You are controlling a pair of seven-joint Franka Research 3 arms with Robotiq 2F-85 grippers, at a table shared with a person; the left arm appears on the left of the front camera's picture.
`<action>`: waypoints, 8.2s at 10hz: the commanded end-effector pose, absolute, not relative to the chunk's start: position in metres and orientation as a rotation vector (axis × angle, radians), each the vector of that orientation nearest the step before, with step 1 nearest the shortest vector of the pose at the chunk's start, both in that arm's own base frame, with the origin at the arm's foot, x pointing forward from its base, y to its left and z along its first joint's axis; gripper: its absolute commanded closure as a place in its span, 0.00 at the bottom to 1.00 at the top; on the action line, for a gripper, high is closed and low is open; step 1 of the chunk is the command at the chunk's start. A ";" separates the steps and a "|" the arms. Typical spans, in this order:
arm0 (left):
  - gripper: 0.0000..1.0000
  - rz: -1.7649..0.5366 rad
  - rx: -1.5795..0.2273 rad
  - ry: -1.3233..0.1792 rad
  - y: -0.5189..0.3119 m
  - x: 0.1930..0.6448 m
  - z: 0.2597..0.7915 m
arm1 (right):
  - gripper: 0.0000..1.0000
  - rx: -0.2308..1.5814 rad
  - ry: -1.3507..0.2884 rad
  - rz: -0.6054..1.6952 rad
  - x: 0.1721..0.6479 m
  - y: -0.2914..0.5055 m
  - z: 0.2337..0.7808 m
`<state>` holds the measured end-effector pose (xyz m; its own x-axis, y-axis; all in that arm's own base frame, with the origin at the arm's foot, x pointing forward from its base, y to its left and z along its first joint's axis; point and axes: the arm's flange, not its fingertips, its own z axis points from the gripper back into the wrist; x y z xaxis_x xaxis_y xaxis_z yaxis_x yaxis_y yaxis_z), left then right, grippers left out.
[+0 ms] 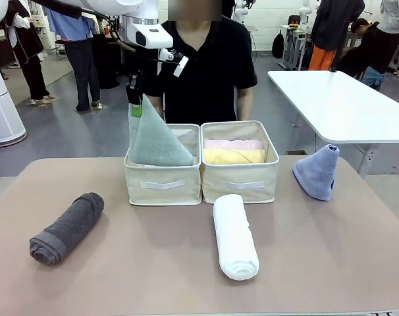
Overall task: Sort the towels based on their folding style.
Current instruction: Pick up one triangle-folded towel and place it in the left Fabric basket, then pick up another triangle-folded towel from the table and place it in the left Fabric basket.
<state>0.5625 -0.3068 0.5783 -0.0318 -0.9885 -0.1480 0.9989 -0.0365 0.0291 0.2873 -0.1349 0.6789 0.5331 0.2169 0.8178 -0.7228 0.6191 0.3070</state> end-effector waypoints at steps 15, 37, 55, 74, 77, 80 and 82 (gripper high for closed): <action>0.84 -1.605 0.086 0.205 -0.307 0.560 0.453 | 0.00 0.682 -0.811 0.611 0.288 -0.135 0.677; 0.00 -1.151 -0.489 -0.547 0.064 0.385 0.609 | 0.00 0.682 -0.811 0.611 0.288 -0.135 0.677; 0.00 -1.245 -0.668 -0.889 0.133 0.375 0.610 | 0.00 0.682 -0.811 0.611 0.288 -0.135 0.677; 0.00 -1.203 -0.909 -0.963 0.209 0.378 0.588 | 0.00 0.127 -0.496 0.396 0.367 -0.010 0.591; 0.00 -1.203 -0.909 -0.963 0.209 0.378 0.588 | 0.00 0.114 -0.474 0.421 0.366 -0.009 0.580; 0.00 -1.203 -0.909 -0.963 0.209 0.378 0.588 | 0.00 0.114 -0.474 0.421 0.366 -0.009 0.580; 0.00 -1.203 -0.909 -0.963 0.209 0.378 0.588 | 0.00 0.127 -0.390 0.405 0.395 -0.013 0.555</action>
